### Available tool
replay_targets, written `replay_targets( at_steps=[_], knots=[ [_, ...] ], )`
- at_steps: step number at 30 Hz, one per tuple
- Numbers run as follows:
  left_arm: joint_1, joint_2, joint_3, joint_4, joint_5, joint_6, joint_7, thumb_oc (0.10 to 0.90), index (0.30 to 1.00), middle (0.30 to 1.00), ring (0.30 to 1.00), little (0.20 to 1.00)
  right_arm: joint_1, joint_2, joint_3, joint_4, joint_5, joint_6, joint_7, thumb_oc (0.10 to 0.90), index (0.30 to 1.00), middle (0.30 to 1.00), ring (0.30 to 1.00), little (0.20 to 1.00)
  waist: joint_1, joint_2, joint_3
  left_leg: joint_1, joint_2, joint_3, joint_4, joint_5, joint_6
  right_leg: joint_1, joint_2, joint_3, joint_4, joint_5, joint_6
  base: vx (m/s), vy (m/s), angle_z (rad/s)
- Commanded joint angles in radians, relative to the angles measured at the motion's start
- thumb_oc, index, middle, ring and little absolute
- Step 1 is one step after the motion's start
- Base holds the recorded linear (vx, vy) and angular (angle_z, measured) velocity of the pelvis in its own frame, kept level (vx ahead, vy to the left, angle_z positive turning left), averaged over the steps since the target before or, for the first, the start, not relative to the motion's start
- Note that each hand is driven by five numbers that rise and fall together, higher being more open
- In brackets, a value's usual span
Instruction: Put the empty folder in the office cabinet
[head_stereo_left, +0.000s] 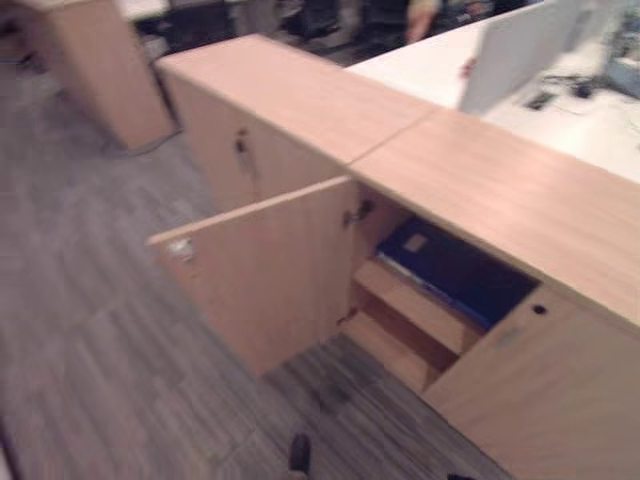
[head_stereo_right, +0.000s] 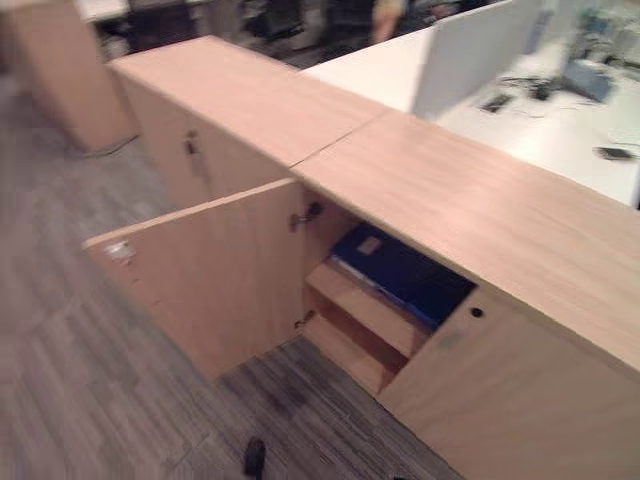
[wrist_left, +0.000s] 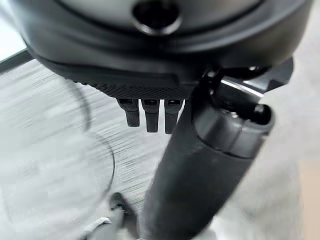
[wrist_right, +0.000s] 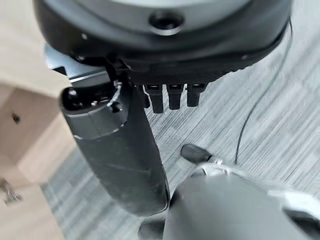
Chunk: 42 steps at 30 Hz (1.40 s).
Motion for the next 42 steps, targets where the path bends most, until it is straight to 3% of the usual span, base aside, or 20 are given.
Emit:
replay_targets(
  at_steps=[1, 2, 3, 4, 5, 6, 7, 11, 13, 14, 15, 16, 17, 18, 20, 22, 42],
  knots=[
    [-0.119, 0.330, 0.129, -0.070, 0.020, -0.063, 0.011, 0.800, 0.900, 0.900, 0.900, 0.900, 0.037, -0.067, -0.047, 0.003, 0.018, -0.011, 0.007, 0.800, 0.900, 0.900, 0.900, 0.900, -0.026, 0.098, -0.057, 0.105, 0.088, -0.007, -0.004, -0.025, -0.035, -0.073, -0.004, 0.050, 0.038, -0.074, 0.071, 0.10, 0.144, 0.80],
    [-0.120, 0.339, 0.131, -0.067, 0.020, -0.061, 0.006, 0.800, 0.900, 0.900, 0.900, 0.900, 0.036, -0.061, -0.046, 0.002, 0.018, -0.010, 0.007, 0.800, 0.900, 0.900, 0.900, 0.900, -0.027, 0.093, -0.056, 0.107, 0.088, -0.006, -0.004, -0.027, -0.035, -0.071, -0.004, 0.051, 0.037, -0.075, 0.071, 0.02, 0.176, 0.53],
    [-0.165, 0.311, 0.047, -0.442, 0.080, -0.068, 0.069, 0.800, 0.900, 0.900, 0.900, 0.900, 0.046, -0.052, -0.041, 0.001, -0.012, 0.005, 0.009, 0.800, 0.900, 0.900, 0.900, 0.900, -0.025, 0.110, -0.069, 0.092, 0.074, -0.009, -0.004, -0.023, -0.022, -0.088, -0.020, 0.029, 0.039, -0.039, 0.077, -0.06, 0.122, 0.40],
    [-0.163, 0.310, 0.047, -0.445, 0.081, -0.066, 0.070, 0.800, 0.900, 0.900, 0.900, 0.900, 0.047, -0.053, -0.041, 0.001, -0.012, 0.005, 0.009, 0.800, 0.900, 0.900, 0.900, 0.900, -0.025, 0.111, -0.070, 0.092, 0.074, -0.009, -0.004, -0.023, -0.021, -0.088, -0.020, 0.029, 0.038, -0.038, 0.077, -0.05, 0.223, 0.40],
    [-0.091, 0.296, 0.083, -0.970, 0.156, -0.032, 0.074, 0.800, 0.900, 0.900, 0.900, 0.900, 0.051, -0.050, -0.068, 0.018, -0.050, 0.022, 0.014, 0.800, 0.900, 0.900, 0.900, 0.900, -0.012, 0.116, -0.083, 0.090, 0.056, -0.021, -0.004, -0.039, -0.013, -0.089, -0.035, 0.022, 0.033, -0.027, 0.086, 0.01, 0.102, 0.26],
    [-0.082, 0.292, 0.089, -0.983, 0.159, -0.023, 0.076, 0.800, 0.900, 0.900, 0.900, 0.900, 0.052, -0.052, -0.066, 0.018, -0.050, 0.022, 0.014, 0.800, 0.900, 0.900, 0.900, 0.900, -0.014, 0.117, -0.084, 0.090, 0.056, -0.021, -0.004, -0.040, -0.013, -0.089, -0.036, 0.022, 0.033, -0.027, 0.087, 0.04, 0.197, 0.15],
    [0.010, 0.244, 0.120, -1.262, 0.262, 0.014, 0.045, 0.800, 0.900, 0.900, 0.900, 0.900, 0.034, -0.041, -0.099, 0.041, -0.066, 0.043, 0.039, 0.800, 0.900, 0.900, 0.900, 0.900, -0.001, 0.121, -0.093, 0.095, 0.039, -0.028, -0.004, -0.055, -0.002, -0.085, -0.051, 0.019, 0.029, -0.019, 0.095, 0.03, 0.099, 0.15],
    [-0.045, 0.243, 0.126, -1.446, 0.343, 0.053, 0.008, 0.800, 0.900, 0.900, 0.900, 0.900, 0.016, -0.022, -0.095, 0.047, -0.050, 0.064, 0.070, 0.800, 0.900, 0.900, 0.900, 0.900, -0.004, 0.125, -0.106, 0.104, 0.008, -0.022, -0.004, -0.079, 0.014, -0.086, -0.078, 0.028, 0.030, 0.000, 0.112, 0.02, 0.131, 0.09],
    [-0.164, 0.292, 0.098, -1.455, 0.369, 0.057, 0.007, 0.800, 0.900, 0.900, 0.900, 0.900, 0.011, -0.004, -0.069, 0.041, -0.036, 0.071, 0.089, 0.800, 0.900, 0.900, 0.900, 0.900, -0.018, 0.126, -0.116, 0.110, -0.008, -0.012, -0.004, -0.093, 0.021, -0.088, -0.091, 0.041, 0.031, 0.008, 0.122, 0.01, 0.143, -0.13],
    [-0.116, 0.284, 0.098, -1.179, 0.345, -0.010, 0.047, 0.800, 0.900, 0.900, 0.900, 0.900, 0.022, -0.003, -0.049, 0.021, -0.057, 0.068, 0.104, 0.800, 0.900, 0.900, 0.900, 0.900, -0.030, 0.116, -0.108, 0.117, -0.021, 0.002, -0.004, -0.098, 0.026, -0.098, -0.100, 0.059, 0.033, 0.019, 0.125, -0.01, 0.112, -0.25],
    [-0.097, 0.361, 0.130, -0.655, 0.267, -0.086, 0.151, 0.800, 0.900, 0.900, 0.900, 0.900, 0.050, -0.024, -0.027, -0.003, -0.052, 0.041, 0.103, 0.800, 0.900, 0.900, 0.900, 0.900, -0.046, 0.105, -0.105, 0.124, -0.024, 0.014, -0.004, -0.101, 0.023, -0.105, -0.101, 0.079, 0.038, 0.021, 0.125, -0.03, 0.071, -0.27],
    [-0.103, 0.364, 0.126, -0.647, 0.265, -0.091, 0.149, 0.800, 0.900, 0.900, 0.900, 0.900, 0.049, -0.023, -0.029, -0.003, -0.052, 0.041, 0.102, 0.800, 0.900, 0.900, 0.900, 0.900, -0.044, 0.103, -0.106, 0.122, -0.025, 0.014, -0.004, -0.100, 0.023, -0.106, -0.101, 0.078, 0.037, 0.022, 0.125, -0.01, 0.008, -0.44],
    [-0.176, 0.442, 0.148, -0.622, 0.249, -0.080, 0.143, 0.800, 0.900, 0.900, 0.900, 0.900, 0.064, -0.034, -0.012, -0.043, -0.060, 0.032, 0.099, 0.800, 0.900, 0.900, 0.900, 0.900, -0.059, 0.097, -0.108, 0.124, -0.028, 0.023, -0.004, -0.104, 0.022, -0.110, -0.101, 0.089, 0.038, 0.027, 0.129, -0.02, 0.001, -0.68],
    [-0.229, 0.480, 0.089, -0.638, 0.293, -0.054, 0.110, 0.800, 0.900, 0.900, 0.900, 0.900, 0.073, -0.040, 0.000, -0.082, -0.068, 0.028, 0.080, 0.800, 0.900, 0.900, 0.900, 0.900, -0.066, 0.087, -0.110, 0.125, -0.031, 0.028, -0.004, -0.108, 0.024, -0.111, -0.101, 0.096, 0.037, 0.028, 0.131, -0.03, -0.003, -0.90],
    [-0.233, 0.444, 0.062, -0.778, 0.294, -0.047, 0.127, 0.800, 0.900, 0.900, 0.900, 0.900, 0.072, -0.035, -0.022, -0.086, -0.063, 0.020, 0.036, 0.800, 0.900, 0.900, 0.900, 0.900, -0.065, 0.078, -0.109, 0.130, -0.034, 0.031, -0.004, -0.115, 0.032, -0.111, -0.103, 0.104, 0.031, 0.030, 0.136, -0.02, -0.005, -0.51],
    [-0.232, 0.452, 0.063, -0.809, 0.304, -0.052, 0.122, 0.800, 0.900, 0.900, 0.900, 0.900, 0.074, -0.028, -0.026, -0.075, -0.070, 0.024, 0.041, 0.800, 0.900, 0.900, 0.900, 0.900, -0.073, 0.075, -0.113, 0.136, -0.035, 0.038, -0.004, -0.119, 0.033, -0.108, -0.101, 0.113, 0.025, 0.032, 0.141, 0.01, -0.007, 0.02],
    [-0.260, 0.477, 0.028, -0.756, 0.349, -0.041, 0.088, 0.800, 0.900, 0.900, 0.900, 0.900, 0.089, -0.022, -0.032, -0.053, -0.071, 0.021, 0.054, 0.800, 0.900, 0.900, 0.900, 0.900, -0.096, 0.051, -0.134, 0.159, -0.026, 0.065, -0.004, -0.125, 0.031, -0.091, -0.079, 0.145, -0.010, 0.037, 0.149, 0.01, -0.010, -0.03]
  ],
)
